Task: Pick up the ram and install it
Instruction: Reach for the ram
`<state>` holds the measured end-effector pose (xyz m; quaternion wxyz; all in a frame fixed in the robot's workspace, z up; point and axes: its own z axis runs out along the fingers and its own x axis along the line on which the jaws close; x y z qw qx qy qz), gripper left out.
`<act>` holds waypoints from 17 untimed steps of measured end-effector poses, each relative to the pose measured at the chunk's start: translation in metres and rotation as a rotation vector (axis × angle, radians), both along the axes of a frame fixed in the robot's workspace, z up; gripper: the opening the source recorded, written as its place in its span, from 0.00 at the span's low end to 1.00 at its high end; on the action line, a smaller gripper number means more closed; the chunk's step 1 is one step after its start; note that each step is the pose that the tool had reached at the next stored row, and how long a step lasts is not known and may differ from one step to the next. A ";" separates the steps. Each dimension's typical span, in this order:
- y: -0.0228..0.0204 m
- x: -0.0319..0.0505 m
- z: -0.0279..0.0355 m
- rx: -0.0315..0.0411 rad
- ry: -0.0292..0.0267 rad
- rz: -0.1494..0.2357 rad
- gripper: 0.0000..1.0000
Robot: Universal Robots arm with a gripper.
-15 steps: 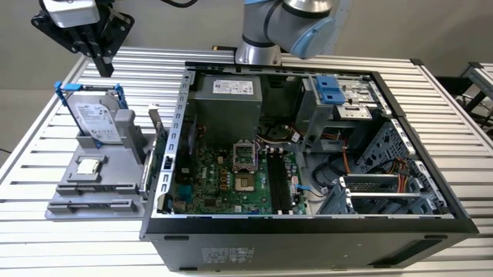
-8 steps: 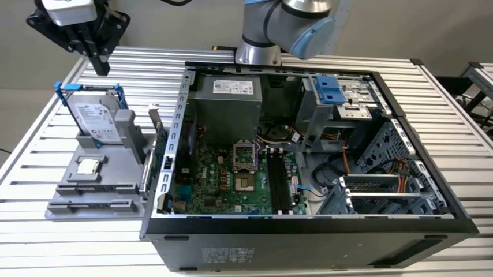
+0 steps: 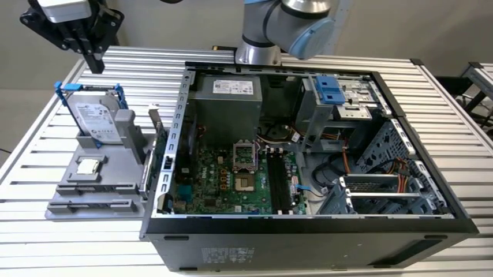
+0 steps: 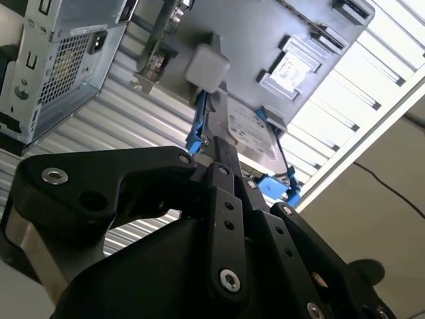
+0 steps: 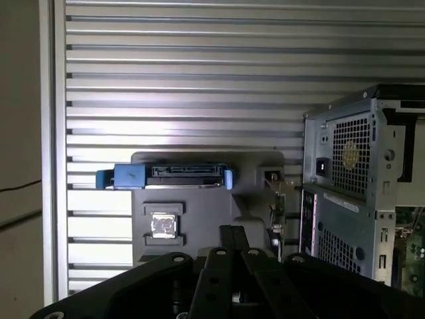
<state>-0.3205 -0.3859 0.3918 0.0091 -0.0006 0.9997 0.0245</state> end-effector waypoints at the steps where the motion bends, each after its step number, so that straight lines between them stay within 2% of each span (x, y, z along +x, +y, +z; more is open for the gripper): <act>1: 0.0004 -0.0017 0.0000 -0.0001 0.0001 0.001 0.00; 17: 0.0018 -0.0383 -0.0001 0.0000 0.0001 0.002 0.00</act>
